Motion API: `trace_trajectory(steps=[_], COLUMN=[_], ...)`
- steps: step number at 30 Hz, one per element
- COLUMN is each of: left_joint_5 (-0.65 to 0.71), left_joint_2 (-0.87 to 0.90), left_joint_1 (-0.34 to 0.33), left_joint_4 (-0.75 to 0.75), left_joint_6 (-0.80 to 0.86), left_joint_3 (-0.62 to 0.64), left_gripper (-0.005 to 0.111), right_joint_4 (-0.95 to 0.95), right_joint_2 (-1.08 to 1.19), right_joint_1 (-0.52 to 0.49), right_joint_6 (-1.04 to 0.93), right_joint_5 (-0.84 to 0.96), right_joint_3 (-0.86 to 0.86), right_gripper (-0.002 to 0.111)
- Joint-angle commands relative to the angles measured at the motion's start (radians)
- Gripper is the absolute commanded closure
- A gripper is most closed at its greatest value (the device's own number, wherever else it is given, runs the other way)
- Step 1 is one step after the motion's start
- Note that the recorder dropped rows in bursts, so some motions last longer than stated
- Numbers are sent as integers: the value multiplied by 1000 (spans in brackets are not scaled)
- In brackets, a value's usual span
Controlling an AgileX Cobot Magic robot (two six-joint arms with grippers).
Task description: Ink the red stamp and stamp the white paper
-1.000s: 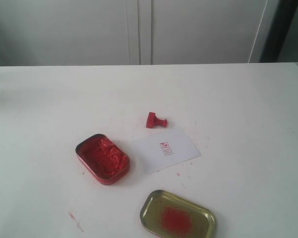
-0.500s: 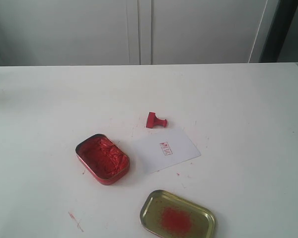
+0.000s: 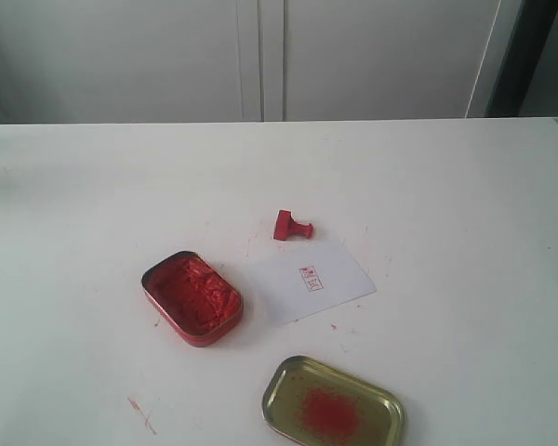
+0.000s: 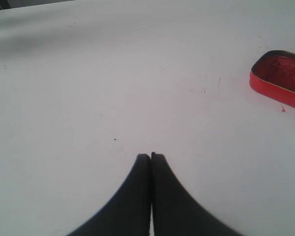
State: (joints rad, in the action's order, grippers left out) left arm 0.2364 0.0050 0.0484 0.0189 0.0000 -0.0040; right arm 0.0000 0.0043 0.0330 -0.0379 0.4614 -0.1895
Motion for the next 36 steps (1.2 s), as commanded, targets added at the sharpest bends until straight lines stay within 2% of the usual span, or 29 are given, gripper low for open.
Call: trace_trajectory(steps=[1,16,36], left_joint_5=[-4,-4,-4], left_joint_2=[-5,-5,-5], left_joint_1=[-1,-1,-1], left_joint_4=[5,5,5], left_joint_6=[0,0,0], left_joint_3=[4,4,4], left_gripper=[107,107,107], right_joint_4=[0,0,0], right_joint_2=[-4,-4,-4], right_joint_1=[-2,-2,-2], right_joint_6=[-9,-9,-9], right_joint_5=[-26,-96,-113], right_joint_3=[56,190,190], right_gripper=[108,108,108])
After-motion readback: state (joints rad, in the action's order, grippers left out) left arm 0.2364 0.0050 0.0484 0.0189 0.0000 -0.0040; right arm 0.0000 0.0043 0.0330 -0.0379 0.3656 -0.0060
